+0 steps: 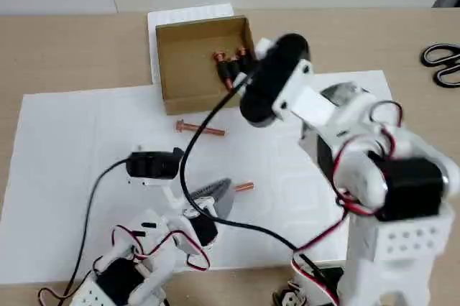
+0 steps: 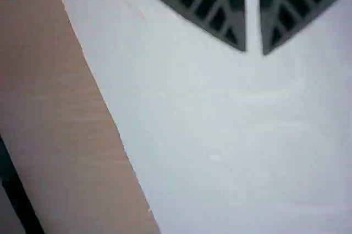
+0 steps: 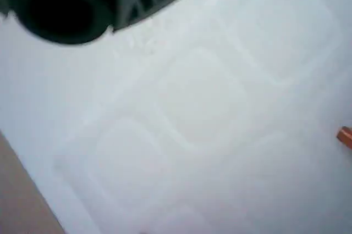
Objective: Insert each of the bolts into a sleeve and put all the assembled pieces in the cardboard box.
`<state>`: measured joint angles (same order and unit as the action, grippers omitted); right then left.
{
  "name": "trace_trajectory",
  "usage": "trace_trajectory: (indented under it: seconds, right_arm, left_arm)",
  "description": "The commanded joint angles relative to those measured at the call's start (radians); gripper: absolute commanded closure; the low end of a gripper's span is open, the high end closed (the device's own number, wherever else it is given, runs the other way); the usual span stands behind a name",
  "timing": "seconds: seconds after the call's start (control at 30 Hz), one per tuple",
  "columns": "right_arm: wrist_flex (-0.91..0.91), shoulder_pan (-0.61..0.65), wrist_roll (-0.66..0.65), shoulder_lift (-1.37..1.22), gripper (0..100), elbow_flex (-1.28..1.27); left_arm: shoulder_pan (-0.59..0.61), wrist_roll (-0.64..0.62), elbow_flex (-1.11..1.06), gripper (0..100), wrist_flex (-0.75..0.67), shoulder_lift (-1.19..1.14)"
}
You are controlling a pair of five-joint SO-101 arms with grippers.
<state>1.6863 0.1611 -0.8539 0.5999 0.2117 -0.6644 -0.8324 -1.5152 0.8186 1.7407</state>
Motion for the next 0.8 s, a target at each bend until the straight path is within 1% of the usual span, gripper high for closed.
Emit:
trace_trajectory:
  seconds: [0.0, 0.07, 0.13, 0.2, 0.27, 0.33, 0.47, 0.53, 0.6, 0.7, 0.77]
  right_arm:
    - [0.002, -0.053, -0.029, 0.050, 99.5, -0.041]
    - [0.001, -0.062, -0.032, 0.064, 99.5, -0.109]
    - [0.001, -0.064, -0.032, 0.079, 99.5, -0.175]
    - [-0.005, -0.065, -0.032, 0.102, 99.3, -0.245]
    - [-0.036, -0.065, -0.032, 0.134, 99.3, -0.316]
    - [-0.067, -0.065, -0.037, 0.173, 99.3, -0.384]
    - [-0.117, -0.085, -0.081, 0.249, 99.4, -0.525]
    - [-0.160, -0.162, -0.126, 0.275, 99.4, -0.582]
    - [-0.229, -0.289, -0.164, 0.286, 99.4, -0.618]
    - [-0.340, -0.483, -0.184, 0.278, 99.3, -0.669]
    - [-0.387, -0.567, -0.181, 0.259, 99.2, -0.724]
  left_arm:
    - [0.023, 0.285, 0.130, 99, -0.025, -0.005]
    - [-0.005, 0.298, 0.182, 99, -0.026, -0.044]
    - [-0.057, 0.299, 0.240, 99, -0.014, -0.144]
    - [-0.133, 0.319, 0.314, 99, -0.020, -0.302]
    - [-0.184, 0.410, 0.443, 99, -0.003, -0.519]
    - [-0.192, 0.497, 0.622, 99, 0.084, -0.779]
    - [-0.190, 0.672, 1.021, 99, 0.328, -1.281]
    - [-0.161, 0.663, 1.201, 99, 0.434, -1.470]
    - [-0.135, 0.628, 1.330, 99, 0.543, -1.597]
    - [-0.097, 0.621, 1.435, 99, 0.651, -1.674]
    - [-0.072, 0.628, 1.457, 99, 0.677, -1.660]
